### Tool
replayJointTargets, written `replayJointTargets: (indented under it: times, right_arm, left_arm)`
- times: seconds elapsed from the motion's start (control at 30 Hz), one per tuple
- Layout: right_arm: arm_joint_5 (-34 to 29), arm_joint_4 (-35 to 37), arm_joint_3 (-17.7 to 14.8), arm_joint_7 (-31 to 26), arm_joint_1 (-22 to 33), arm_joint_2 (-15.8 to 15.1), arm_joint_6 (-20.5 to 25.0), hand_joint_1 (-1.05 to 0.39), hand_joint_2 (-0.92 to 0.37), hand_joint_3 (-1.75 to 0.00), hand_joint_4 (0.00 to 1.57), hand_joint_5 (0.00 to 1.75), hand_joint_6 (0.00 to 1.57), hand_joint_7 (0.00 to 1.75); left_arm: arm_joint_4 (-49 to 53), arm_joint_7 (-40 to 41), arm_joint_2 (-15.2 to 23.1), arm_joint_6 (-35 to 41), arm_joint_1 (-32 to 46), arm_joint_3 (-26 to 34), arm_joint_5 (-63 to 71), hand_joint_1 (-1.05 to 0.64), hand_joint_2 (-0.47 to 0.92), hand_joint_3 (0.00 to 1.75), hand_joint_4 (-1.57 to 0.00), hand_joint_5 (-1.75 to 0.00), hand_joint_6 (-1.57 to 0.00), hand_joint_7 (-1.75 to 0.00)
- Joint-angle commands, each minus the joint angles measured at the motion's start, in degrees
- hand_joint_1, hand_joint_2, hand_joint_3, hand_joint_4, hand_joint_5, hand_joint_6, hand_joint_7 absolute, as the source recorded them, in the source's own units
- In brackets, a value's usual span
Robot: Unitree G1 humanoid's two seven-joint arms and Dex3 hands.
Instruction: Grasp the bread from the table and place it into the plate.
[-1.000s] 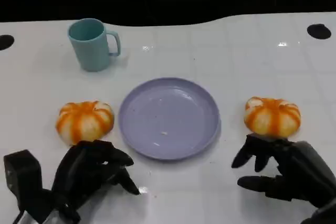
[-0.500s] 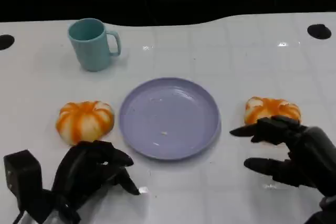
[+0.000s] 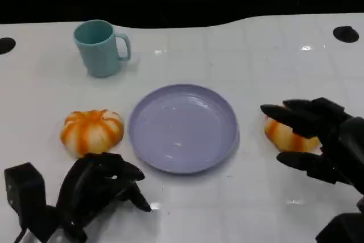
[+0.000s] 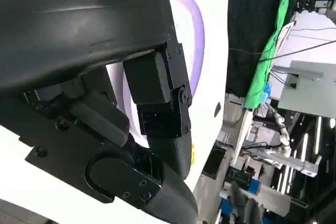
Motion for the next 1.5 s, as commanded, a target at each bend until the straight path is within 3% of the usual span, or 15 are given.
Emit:
replayJointTargets:
  times: [0.03,0.23,0.57,1.2,1.5]
  right_arm:
    - [-2.6,-5.6,-0.5,5.8,0.4,-3.2,8.0,-0.48,-0.89,0.0,0.07,0.21,0.28,0.0]
    - [-6.4,-8.6,1.6,10.1,-0.5,-3.7,15.6,-0.49,-0.83,0.0,0.01,0.21,0.23,0.0]
    - [-13.8,-4.4,7.3,9.7,-5.3,-3.4,22.0,-0.51,-0.81,0.0,0.0,0.26,0.25,0.01]
    - [-16.3,26.1,17.8,-0.6,-21.0,-0.6,23.1,-0.54,-0.85,-0.01,0.06,0.33,0.28,0.01]
    - [-13.7,40.7,20.4,-4.2,-27.7,2.9,21.7,-0.45,-0.87,-0.01,0.14,0.28,0.34,0.01]
  left_arm:
    - [0.5,0.6,0.8,-0.8,-0.4,0.1,0.5,-1.05,0.74,0.0,-1.57,-0.59,-1.57,-0.18]
    - [0.4,0.6,0.7,-1.0,-0.2,0.0,0.6,-1.05,0.74,0.0,-1.57,-0.59,-1.57,-0.18]
    - [0.0,0.4,0.7,-1.0,0.1,0.1,0.8,-1.05,0.74,0.0,-1.57,-0.58,-1.57,-0.18]
    - [-0.1,0.5,0.6,-0.8,0.2,0.4,0.7,-1.05,0.74,0.0,-1.57,-0.59,-1.57,-0.18]
    - [-0.3,0.6,0.6,-0.6,0.4,0.2,0.8,-1.05,0.74,0.0,-1.57,-0.58,-1.57,-0.19]
